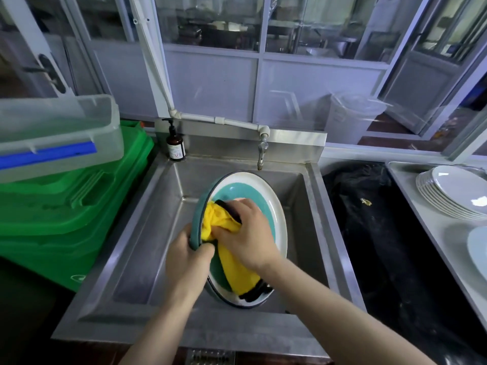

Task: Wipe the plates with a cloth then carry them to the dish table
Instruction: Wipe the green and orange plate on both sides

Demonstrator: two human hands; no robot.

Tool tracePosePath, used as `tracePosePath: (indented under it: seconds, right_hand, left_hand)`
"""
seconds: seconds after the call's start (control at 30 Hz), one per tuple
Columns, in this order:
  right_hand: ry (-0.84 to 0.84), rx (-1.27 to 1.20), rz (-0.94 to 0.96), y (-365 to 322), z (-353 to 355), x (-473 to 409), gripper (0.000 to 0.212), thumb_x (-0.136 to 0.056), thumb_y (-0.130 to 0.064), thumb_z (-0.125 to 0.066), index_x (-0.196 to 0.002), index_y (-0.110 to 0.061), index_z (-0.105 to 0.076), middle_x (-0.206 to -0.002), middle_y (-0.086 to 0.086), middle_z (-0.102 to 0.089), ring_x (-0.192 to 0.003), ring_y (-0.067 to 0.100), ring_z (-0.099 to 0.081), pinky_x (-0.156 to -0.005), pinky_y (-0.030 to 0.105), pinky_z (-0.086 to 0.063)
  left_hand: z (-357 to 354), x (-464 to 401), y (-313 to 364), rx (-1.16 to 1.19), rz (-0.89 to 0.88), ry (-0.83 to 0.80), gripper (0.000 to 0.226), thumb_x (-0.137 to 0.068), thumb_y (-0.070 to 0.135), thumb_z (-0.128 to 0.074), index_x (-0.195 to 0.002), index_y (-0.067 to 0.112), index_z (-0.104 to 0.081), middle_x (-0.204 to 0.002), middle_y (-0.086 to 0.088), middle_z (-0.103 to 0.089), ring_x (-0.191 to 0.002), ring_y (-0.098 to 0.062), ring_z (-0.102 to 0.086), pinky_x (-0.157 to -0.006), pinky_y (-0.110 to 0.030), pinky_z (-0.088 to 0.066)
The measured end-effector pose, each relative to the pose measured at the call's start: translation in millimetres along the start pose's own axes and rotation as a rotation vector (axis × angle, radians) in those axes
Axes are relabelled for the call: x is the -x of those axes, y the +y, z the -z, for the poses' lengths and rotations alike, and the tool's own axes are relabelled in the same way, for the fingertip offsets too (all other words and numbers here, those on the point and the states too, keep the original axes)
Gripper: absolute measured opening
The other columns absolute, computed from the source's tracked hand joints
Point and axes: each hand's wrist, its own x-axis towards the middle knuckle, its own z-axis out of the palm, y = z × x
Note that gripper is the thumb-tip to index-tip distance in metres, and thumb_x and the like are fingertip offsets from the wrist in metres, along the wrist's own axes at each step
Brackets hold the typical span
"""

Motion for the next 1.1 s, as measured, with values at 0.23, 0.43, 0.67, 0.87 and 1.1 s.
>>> tracePosePath:
  seconds: [0.23,0.43,0.67,0.87,1.1]
  right_hand:
    - [0.176,0.022,-0.175,7,14,-26,0.037,-0.077,-0.023,-0.069,-0.113,-0.025,-0.064,-0.103,-0.004,-0.057,-0.094,0.015,-0.058,-0.071,0.016,-0.033]
    - [0.023,0.001,0.021,3,-6,0,0.042,-0.07,-0.03,-0.073,-0.112,-0.028,-0.064,-0.094,-0.009,-0.05,-0.086,0.006,-0.054,-0.079,0.018,-0.041]
    - [0.324,0.522,-0.008,33,39,-40,0.035,-0.075,-0.012,-0.068,-0.109,-0.02,-0.068,-0.104,0.01,-0.053,-0.092,0.031,-0.052,-0.061,0.031,-0.042]
    - [0.107,1.012,0.308,65,52,-19,0.022,-0.061,-0.01,-0.081,-0.08,-0.016,-0.072,-0.085,0.009,-0.063,-0.068,0.031,-0.057,-0.051,0.033,-0.044]
    - [-0.083,0.606,0.449,55,20,19,0.031,-0.061,-0.012,-0.078,-0.089,-0.024,-0.073,-0.092,-0.006,-0.069,-0.07,0.025,-0.057,-0.059,0.029,-0.049]
  left_hand:
    - [6,0,3,-0.01,-0.028,-0.039,0.015,-0.057,0.025,-0.053,-0.069,0.019,-0.059,-0.051,0.001,-0.056,-0.042,-0.006,-0.045,-0.037,-0.014,-0.03]
    - [11,-4,7,-0.068,-0.069,-0.025,0.012,-0.055,0.022,-0.048,-0.062,0.028,-0.056,-0.045,0.008,-0.049,-0.042,-0.009,-0.04,-0.038,-0.017,-0.028]
    - [15,1,9,0.026,-0.069,0.022,0.011,-0.052,0.019,-0.049,-0.06,0.012,-0.046,-0.044,0.004,-0.039,-0.042,-0.009,-0.028,-0.038,-0.019,-0.022]
    - [25,-14,4,0.144,-0.044,0.183,0.009,-0.053,0.02,-0.052,-0.06,0.016,-0.054,-0.045,0.007,-0.044,-0.048,-0.013,-0.037,-0.047,-0.025,-0.03]
    - [31,-34,-4,0.264,-0.035,0.291,0.021,-0.051,0.024,-0.054,-0.069,0.015,-0.059,-0.056,0.005,-0.054,-0.059,-0.019,-0.045,-0.058,-0.035,-0.035]
